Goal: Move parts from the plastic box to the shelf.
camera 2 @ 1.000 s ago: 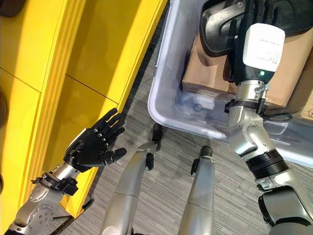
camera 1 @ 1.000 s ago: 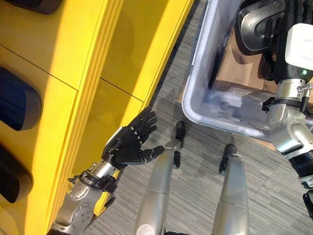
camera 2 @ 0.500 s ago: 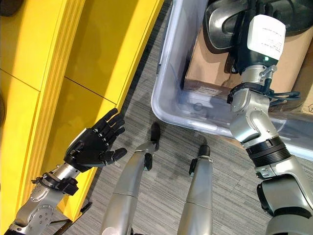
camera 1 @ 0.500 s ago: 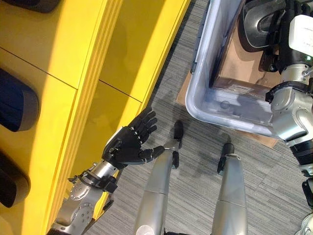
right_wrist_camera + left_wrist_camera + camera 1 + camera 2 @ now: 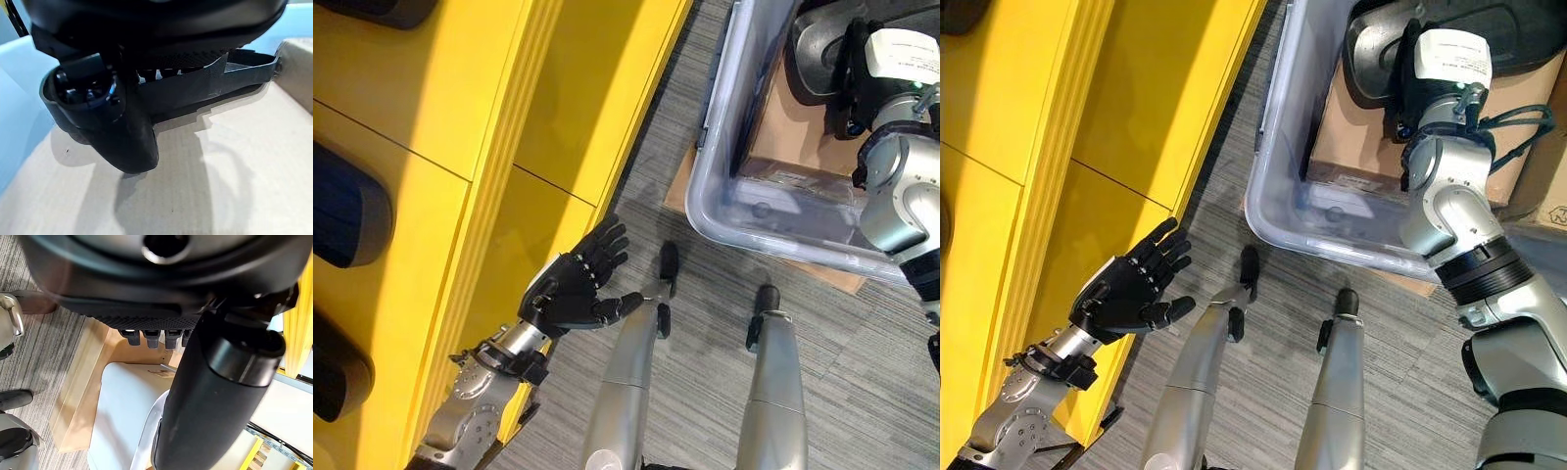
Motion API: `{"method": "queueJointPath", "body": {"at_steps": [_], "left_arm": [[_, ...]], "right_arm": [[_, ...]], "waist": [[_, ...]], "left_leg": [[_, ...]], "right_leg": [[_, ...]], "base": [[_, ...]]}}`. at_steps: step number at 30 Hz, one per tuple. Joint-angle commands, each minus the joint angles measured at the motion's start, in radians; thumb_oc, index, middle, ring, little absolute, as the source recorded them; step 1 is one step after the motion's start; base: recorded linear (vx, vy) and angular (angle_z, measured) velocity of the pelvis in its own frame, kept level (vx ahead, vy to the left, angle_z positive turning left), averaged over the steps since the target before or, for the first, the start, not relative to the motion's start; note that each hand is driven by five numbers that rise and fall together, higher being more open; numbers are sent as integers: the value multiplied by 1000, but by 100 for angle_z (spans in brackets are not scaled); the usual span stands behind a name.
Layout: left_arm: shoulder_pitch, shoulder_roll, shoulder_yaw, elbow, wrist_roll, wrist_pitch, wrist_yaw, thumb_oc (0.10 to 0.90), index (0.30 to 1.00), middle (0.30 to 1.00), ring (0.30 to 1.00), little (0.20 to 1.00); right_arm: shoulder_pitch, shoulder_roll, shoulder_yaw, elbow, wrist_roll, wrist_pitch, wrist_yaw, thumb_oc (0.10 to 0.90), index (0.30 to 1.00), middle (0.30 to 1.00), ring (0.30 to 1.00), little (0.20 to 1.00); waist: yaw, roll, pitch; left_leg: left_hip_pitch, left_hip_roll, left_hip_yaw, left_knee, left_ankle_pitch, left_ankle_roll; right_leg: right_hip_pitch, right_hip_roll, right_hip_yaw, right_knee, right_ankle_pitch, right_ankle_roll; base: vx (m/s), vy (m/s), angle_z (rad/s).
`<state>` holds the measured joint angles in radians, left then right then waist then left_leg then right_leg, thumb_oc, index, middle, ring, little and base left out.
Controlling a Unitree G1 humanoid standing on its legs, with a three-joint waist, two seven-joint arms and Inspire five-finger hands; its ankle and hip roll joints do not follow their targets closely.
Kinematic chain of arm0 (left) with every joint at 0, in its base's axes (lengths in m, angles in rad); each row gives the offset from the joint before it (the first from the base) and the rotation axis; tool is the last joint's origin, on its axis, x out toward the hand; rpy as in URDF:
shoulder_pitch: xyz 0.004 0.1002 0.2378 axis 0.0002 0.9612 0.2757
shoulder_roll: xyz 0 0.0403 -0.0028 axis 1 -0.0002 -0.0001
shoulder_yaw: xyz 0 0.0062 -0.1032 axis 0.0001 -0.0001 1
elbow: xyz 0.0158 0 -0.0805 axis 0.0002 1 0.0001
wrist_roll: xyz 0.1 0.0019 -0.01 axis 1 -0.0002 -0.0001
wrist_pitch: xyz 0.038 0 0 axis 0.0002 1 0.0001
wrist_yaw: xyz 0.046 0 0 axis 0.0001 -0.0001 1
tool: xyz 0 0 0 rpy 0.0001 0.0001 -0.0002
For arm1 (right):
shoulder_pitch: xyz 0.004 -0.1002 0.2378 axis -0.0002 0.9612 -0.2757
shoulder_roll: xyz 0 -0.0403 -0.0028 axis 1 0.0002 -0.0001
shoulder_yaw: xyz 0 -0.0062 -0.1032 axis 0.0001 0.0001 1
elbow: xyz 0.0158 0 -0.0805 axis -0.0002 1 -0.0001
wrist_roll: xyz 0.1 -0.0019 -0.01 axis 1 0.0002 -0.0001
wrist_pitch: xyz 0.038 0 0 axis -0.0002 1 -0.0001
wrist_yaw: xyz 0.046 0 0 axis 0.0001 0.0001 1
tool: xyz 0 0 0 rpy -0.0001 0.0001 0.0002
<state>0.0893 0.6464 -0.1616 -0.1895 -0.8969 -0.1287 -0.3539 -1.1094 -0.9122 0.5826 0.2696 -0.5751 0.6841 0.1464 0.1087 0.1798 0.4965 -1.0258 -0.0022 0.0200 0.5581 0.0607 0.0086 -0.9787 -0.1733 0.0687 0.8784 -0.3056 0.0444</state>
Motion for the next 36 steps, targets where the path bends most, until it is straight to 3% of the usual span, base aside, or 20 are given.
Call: {"method": "queueJointPath", "body": {"at_steps": [1, 9, 10, 11, 12, 18, 19, 22, 30, 36], "left_arm": [[-35, -9, 38, -47, 4, -24, 4, 900, 1000, 1000, 1000, 1000], [-58, -12, 33, -32, 18, -23, 16, 900, 1000, 1000, 1000, 1000], [-60, -16, 31, -30, 23, -22, 14, 900, 1000, 1000, 1000, 1000], [-60, -16, 31, -34, 25, -20, 17, 900, 1000, 1000, 1000, 1000], [-62, -22, 30, -34, 29, -18, 21, 900, 1000, 1000, 1000, 1000], [-70, -26, 22, -26, 33, -28, 23, 900, 1000, 1000, 1000, 1000], [-70, -31, 17, -21, 34, -35, 24, 900, 1000, 1000, 1000, 1000], [-76, -34, 8, -19, 39, -48, 28, 900, 1000, 1000, 1000, 1000], [-106, -48, -24, -2, 41, -87, 44, 900, 1000, 1000, 1000, 1000], [-115, -46, -40, 9, 30, -118, 37, 900, 1000, 1000, 1000, 1000]], "right_arm": [[-3, -73, 52, 171, 3, 54, 88, 900, 1000, 1000, 1000, 1000], [-98, -79, 111, 275, 39, 14, -3, 900, 1000, 1000, 1000, 1000], [-107, -78, 119, 291, 35, -2, -28, 786, 841, 841, 841, 841], [-116, -81, 121, 303, 45, -27, -45, 555, 517, 517, 517, 517], [-117, -84, 121, 301, 79, -41, -91, 400, 300, 300, 300, 300], [-142, -78, 122, 317, 19, -112, -214, 400, 300, 300, 300, 300], [-143, -88, 129, 322, -32, -157, -265, 400, 300, 300, 300, 300], [-153, -97, 153, 339, -54, -199, -330, 400, 300, 300, 300, 300], [-150, -94, 197, 367, 15, -281, -522, 400, 300, 300, 300, 300], [-118, -82, 184, 344, 47, -316, -599, 400, 300, 300, 300, 300]], "waist": [[19, -1, 24], [35, 0, 24], [37, 1, 24], [38, 1, 24], [38, 2, 24], [44, 7, 24], [43, 11, 24], [44, 17, 24], [40, 37, 24], [30, 43, 24]], "left_leg": [[46, 23, -29, -125, -52, -32], [40, 21, -35, -129, -45, -33], [37, 21, -37, -129, -44, -34], [36, 20, -38, -128, -43, -34], [34, 20, -39, -128, -41, -34], [21, 15, -43, -120, -43, -33], [15, 12, -42, -117, -43, -32], [4, 10, -42, -112, -44, -31], [-40, -3, -47, -87, -51, -28], [-25, -1, -43, -100, -48, -30]], "right_leg": [[86, 55, -93, 6, -76, -105], [88, 49, -104, 0, -75, -103], [84, 50, -105, 3, -75, -103], [84, 50, -105, 3, -75, -104], [80, 52, -105, 4, -75, -104], [65, 52, -107, 15, -76, -105], [54, 55, -106, 25, -78, -105], [37, 55, -104, 35, -79, -105], [-27, 63, -91, 82, -97, -110], [-26, 66, -86, 78, -98, -110]], "base": [[0, 0, 0], [0, 0, 0], [0, 0, 0], [0, 0, 0], [0, 0, 0], [0, 0, 0], [0, 0, 0], [-11, 5, 0], [-32, -2, 2], [-50, 24, 1]]}}
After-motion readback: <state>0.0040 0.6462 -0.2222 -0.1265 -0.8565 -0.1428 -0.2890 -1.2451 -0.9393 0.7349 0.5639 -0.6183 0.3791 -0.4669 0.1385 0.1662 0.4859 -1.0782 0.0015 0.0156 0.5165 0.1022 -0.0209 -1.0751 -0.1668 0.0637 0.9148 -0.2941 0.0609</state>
